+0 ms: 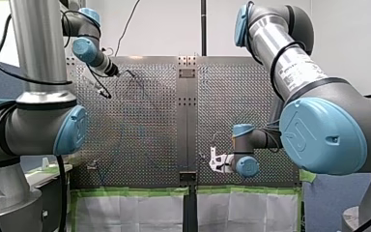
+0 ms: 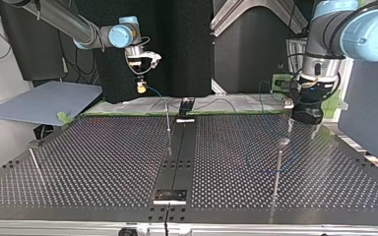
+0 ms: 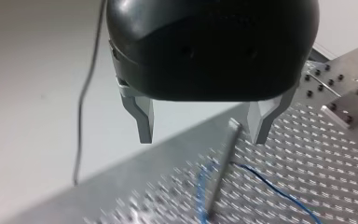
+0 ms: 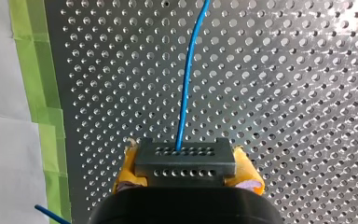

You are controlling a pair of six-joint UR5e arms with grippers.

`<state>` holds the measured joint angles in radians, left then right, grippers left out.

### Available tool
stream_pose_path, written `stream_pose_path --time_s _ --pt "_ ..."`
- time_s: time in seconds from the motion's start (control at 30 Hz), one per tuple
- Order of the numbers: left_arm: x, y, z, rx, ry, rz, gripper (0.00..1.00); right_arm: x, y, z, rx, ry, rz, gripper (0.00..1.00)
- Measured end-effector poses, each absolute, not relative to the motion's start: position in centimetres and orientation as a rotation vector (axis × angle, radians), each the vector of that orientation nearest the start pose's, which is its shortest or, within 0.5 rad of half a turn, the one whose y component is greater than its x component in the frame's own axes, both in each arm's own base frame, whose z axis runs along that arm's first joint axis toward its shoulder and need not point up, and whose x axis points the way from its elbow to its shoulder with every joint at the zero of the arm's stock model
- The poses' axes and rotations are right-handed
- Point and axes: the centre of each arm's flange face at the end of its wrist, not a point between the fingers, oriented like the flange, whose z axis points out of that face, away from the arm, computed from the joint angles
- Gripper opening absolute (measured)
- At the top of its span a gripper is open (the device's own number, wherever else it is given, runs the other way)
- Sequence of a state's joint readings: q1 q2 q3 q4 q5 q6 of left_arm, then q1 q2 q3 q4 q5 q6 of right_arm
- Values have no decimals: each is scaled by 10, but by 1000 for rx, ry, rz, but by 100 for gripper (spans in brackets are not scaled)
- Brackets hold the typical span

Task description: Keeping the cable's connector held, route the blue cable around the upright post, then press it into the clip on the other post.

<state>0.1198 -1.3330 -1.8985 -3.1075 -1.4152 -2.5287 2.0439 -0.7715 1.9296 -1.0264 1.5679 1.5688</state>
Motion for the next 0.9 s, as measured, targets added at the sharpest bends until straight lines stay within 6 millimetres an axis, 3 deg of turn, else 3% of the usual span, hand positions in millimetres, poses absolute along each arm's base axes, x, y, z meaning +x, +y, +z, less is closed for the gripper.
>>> stream_pose_path --time_s 0.3,0.63,0.9 --pt "385 -97 486 -702 1458 -667 100 368 -427 -12 1666 -1019 1464 0" --pt "400 -98 503 -646 1533 -593 100 369 -428 -12 1665 -1018 1474 0" --pt "397 -99 529 -609 1546 -515 100 371 -426 -12 1677 -1013 1489 0"
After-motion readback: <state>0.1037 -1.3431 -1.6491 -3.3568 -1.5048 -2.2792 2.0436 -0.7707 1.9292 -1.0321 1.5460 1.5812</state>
